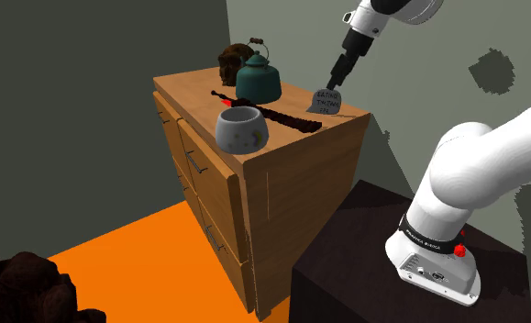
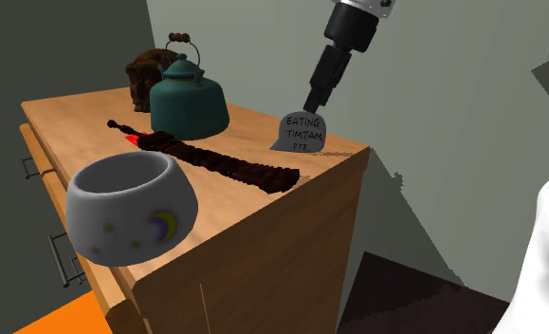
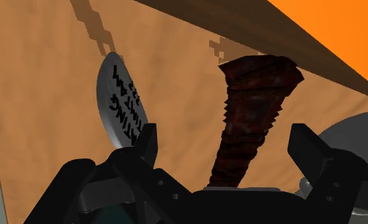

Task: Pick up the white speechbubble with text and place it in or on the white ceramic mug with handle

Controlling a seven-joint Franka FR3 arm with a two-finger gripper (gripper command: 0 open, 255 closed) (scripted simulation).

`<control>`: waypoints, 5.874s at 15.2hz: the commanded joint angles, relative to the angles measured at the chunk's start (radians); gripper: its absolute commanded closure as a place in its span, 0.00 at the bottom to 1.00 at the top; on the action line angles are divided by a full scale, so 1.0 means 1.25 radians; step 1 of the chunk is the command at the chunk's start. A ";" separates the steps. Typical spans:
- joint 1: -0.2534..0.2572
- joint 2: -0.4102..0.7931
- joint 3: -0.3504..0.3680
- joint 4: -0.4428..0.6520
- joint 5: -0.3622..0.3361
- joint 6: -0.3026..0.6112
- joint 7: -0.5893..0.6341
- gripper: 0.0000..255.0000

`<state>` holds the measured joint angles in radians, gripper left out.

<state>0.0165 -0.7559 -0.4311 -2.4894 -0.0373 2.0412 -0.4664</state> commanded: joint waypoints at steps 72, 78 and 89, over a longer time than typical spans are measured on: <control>0.162 0.158 -0.024 0.358 0.073 -0.067 -0.048 1.00; 0.184 0.182 0.071 0.367 0.080 -0.043 0.063 1.00; 0.232 0.295 0.223 0.471 0.080 -0.020 0.256 1.00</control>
<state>0.3004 -0.4110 -0.1697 -1.9212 0.0630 2.0110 -0.1701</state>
